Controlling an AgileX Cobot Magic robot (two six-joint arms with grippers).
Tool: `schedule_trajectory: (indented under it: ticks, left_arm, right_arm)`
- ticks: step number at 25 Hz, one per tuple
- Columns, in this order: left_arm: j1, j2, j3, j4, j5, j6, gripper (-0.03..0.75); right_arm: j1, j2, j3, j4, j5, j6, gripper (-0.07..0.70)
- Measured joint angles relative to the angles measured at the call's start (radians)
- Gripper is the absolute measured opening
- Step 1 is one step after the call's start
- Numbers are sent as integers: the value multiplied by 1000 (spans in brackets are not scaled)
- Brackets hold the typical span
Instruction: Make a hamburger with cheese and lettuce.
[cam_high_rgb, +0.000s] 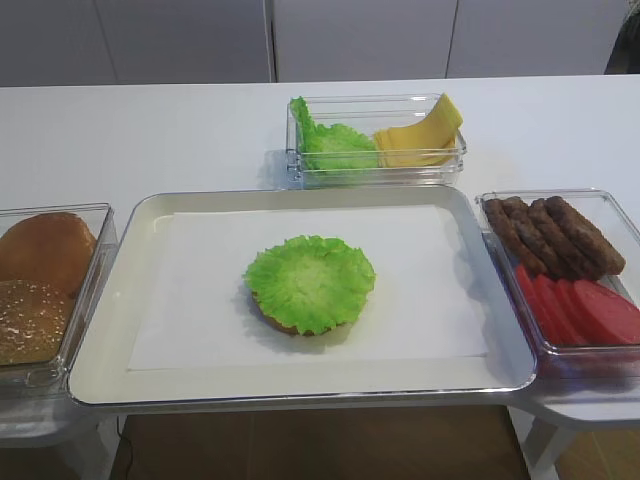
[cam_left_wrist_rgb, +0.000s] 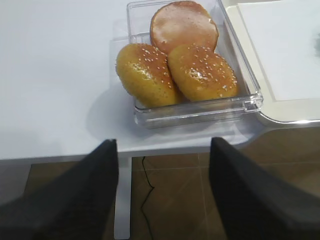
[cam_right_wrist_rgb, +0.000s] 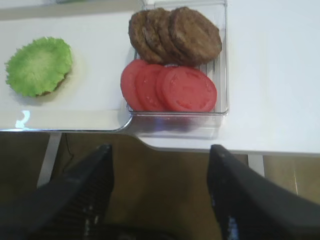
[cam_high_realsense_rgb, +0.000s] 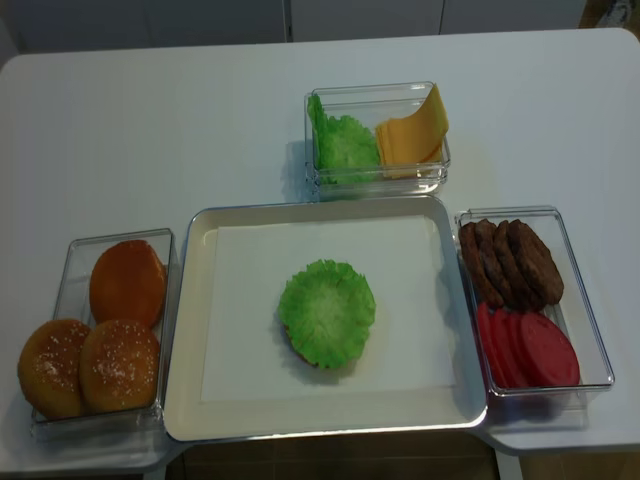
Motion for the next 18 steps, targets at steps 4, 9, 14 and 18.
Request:
schedule_trajectory:
  ticks: [4,9,14,18]
  left_arm:
    - [0,0,0,0,0,0,433]
    - [0,0,0,0,0,0,433]
    - [0,0,0,-1,0,0,433]
    - [0,0,0,-1,0,0,433]
  right_arm:
    - [0,-158,37,-25,4,0,465]
    - [0,-301,137,-59,11,-33,465]
    - [0,-334,233,-58,-1,-48,465]
    - [0,-334,282,-46,-40,-74,465]
